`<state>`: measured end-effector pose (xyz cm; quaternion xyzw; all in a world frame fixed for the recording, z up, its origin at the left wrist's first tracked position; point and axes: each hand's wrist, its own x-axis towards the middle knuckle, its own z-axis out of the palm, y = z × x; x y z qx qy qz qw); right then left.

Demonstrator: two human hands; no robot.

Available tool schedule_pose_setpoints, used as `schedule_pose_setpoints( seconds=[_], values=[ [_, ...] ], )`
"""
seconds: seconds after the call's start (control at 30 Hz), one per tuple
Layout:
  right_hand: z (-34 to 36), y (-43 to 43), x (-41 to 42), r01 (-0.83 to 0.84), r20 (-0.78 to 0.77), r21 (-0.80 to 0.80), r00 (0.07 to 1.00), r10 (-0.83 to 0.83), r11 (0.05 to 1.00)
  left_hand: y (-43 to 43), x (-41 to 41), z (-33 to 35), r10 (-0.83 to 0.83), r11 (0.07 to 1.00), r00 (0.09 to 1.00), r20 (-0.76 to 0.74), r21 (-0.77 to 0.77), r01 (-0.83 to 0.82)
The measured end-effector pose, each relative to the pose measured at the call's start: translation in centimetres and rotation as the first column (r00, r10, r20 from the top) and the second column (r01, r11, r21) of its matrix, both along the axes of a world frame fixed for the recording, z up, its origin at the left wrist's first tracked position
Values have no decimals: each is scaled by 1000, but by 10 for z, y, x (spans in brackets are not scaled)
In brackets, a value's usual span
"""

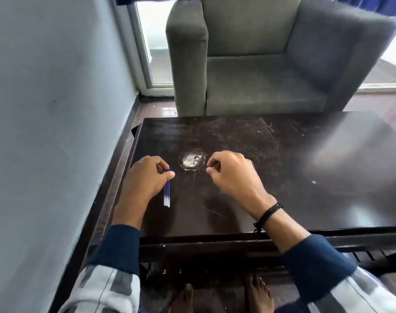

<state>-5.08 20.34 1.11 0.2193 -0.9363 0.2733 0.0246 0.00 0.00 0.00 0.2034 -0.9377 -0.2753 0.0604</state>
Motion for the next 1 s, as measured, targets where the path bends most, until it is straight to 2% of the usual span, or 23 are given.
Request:
schedule_pose_setpoints(
  seconds=[0.3, 0.4, 0.63, 0.8, 1.0],
  values=[
    [-14, 3, -11, -75, 24, 109, 997, 73, 991, -6, -2, 7, 62, 998, 984, 169, -7, -62],
    [-9, 9, -15, -49, 44, 147, 998, 43, 988, -9, 0, 6, 62, 998, 974, 216, -5, -62],
    [4, 50, -32, 163, 99, 246, 976, -192, 955, -13, 3, 14, 49, 999, 985, 163, -21, -46],
    [0, 66, -26, 167, 175, 335, 956, -236, 927, -10, 4, 16, 25, 1000, 991, 130, 15, -27],
    [-9, 60, -23, 147, 184, 436, 951, -248, 888, -4, 2, 15, 18, 999, 994, 108, 36, -22]
  ],
)
